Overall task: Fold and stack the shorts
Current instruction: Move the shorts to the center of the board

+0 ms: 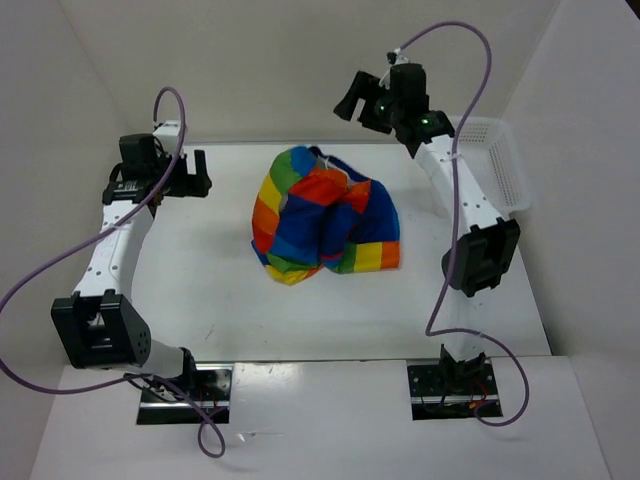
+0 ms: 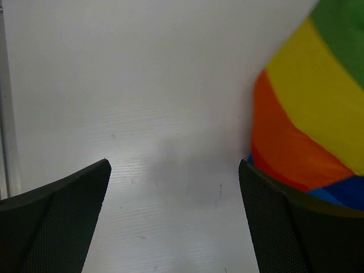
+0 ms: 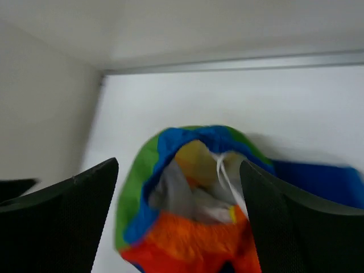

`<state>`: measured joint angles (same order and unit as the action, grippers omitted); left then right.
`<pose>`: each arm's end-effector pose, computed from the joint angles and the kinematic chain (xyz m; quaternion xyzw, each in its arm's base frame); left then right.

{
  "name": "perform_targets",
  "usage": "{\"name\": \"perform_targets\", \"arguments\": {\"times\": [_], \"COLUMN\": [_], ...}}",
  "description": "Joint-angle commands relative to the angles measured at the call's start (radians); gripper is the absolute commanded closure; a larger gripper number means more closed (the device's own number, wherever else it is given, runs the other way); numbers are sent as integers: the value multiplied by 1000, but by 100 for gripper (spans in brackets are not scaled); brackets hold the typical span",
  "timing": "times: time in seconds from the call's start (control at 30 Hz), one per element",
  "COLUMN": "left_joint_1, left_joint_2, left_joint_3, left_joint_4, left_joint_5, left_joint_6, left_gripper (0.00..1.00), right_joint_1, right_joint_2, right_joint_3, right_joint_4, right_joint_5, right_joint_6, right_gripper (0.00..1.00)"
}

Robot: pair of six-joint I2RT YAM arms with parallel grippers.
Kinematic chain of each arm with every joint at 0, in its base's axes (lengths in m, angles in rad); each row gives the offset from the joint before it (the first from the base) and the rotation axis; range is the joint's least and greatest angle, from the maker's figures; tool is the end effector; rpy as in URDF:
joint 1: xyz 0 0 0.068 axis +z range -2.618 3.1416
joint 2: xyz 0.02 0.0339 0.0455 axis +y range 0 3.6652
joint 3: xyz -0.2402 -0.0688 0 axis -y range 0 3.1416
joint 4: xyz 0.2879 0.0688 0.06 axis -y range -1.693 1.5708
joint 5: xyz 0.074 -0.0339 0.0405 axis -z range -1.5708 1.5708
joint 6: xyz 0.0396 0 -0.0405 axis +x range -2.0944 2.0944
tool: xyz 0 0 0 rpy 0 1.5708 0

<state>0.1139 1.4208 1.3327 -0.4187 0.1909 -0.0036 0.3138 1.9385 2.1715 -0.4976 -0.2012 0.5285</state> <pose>0.3733 0.0351 0.3306 -0.0021 0.8592 -0.0542 0.5087 0.4555 0.1562 0.4330 0.0240 0.7922 0.3200 0.5191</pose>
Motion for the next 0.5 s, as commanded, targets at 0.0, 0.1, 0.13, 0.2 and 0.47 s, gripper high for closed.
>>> {"name": "perform_targets", "arguments": {"times": [0.0, 0.1, 0.13, 0.2, 0.47], "left_joint_1": [3, 3, 3, -26, -262], "left_joint_2": [18, 29, 41, 52, 84], "left_joint_3": [42, -2, -16, -47, -185], "left_joint_4": [-17, -73, -89, -135, -186], "left_joint_5": [63, 128, 148, 165, 96], "left_joint_6": [4, 4, 4, 4, 4], "left_gripper": [0, 0, 0, 0, 0], "right_joint_1": [-38, -38, -38, -29, -19], "right_joint_2": [-1, -15, -24, -51, -55], "right_joint_3": [-41, -93, -114, -176, -493], "right_joint_4": [7, 40, 41, 41, 50], "right_joint_5": [223, 293, 267, 211, 177], "right_joint_6": [-156, -293, -320, -360, -409], "right_gripper": [7, 7, 7, 7, 7]}}
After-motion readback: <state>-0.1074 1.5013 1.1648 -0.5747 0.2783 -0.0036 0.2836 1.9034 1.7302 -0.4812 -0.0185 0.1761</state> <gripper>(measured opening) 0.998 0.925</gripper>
